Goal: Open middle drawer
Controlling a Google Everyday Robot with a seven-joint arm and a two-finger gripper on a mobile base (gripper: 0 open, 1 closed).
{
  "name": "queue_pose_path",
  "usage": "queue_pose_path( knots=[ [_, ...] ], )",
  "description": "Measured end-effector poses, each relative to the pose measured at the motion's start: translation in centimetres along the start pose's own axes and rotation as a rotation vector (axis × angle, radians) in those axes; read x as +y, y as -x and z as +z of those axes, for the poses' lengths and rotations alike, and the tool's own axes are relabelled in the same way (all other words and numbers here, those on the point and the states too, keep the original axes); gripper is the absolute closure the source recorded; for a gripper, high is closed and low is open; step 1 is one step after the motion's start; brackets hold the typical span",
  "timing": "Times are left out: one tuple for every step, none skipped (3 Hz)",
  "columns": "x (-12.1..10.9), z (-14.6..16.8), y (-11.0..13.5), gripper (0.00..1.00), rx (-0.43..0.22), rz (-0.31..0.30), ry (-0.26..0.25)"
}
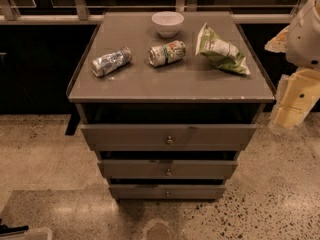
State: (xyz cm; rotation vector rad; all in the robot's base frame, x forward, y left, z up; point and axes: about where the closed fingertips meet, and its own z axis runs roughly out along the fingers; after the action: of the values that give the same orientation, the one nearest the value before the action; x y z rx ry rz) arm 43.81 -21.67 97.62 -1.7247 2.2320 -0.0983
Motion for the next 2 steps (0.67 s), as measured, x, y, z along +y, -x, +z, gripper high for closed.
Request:
queue_pose_path(
  knots=[
    [0.0, 0.0, 0.0, 0.0, 0.0, 0.0, 0.0],
    [0.18, 0.96, 0.24, 0.0, -0.021, 0.024, -0.025]
  ],
)
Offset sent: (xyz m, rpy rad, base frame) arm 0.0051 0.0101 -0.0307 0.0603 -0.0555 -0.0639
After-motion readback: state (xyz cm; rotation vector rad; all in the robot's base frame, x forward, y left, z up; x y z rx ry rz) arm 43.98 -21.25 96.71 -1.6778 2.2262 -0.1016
